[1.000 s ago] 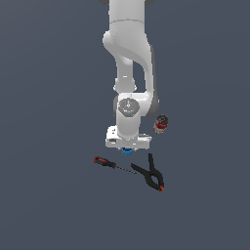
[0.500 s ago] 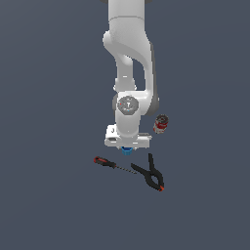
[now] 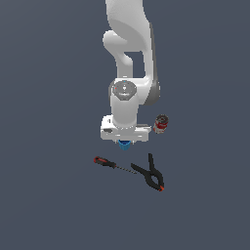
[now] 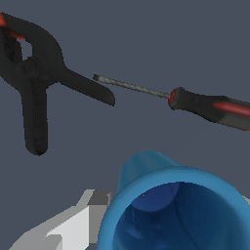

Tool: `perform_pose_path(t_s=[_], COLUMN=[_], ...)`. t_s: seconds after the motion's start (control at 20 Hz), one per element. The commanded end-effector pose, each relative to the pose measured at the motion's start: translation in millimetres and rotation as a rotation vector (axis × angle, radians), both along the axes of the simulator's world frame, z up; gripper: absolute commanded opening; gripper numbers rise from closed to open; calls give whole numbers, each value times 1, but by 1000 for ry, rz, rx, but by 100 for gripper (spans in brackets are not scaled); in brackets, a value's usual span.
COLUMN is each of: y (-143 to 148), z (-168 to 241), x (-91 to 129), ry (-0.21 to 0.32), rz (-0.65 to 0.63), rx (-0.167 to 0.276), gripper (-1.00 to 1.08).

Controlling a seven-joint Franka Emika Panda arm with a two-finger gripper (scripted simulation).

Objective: Pick up a designated object from a clutter of objects.

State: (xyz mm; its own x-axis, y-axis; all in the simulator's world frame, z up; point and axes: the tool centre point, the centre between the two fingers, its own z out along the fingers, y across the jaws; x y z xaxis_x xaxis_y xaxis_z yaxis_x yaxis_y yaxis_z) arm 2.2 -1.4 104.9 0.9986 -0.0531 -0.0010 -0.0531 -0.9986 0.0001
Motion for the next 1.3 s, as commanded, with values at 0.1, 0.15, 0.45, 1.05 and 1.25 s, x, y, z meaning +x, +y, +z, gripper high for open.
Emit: perform_pose_path(t_s=[0.1,0.15,0.45,1.05,1.25], y=[-8,-11,-24,-48,-54], z=[43,53,119,240,267], x=[-1,-1,-2,-2,-1], ry=[-1,-1,-1,-1,-1], rz=[0,0,0,0,0], rx=[1,1,1,1,1], gripper=[-100,-100,-100,-100,-100])
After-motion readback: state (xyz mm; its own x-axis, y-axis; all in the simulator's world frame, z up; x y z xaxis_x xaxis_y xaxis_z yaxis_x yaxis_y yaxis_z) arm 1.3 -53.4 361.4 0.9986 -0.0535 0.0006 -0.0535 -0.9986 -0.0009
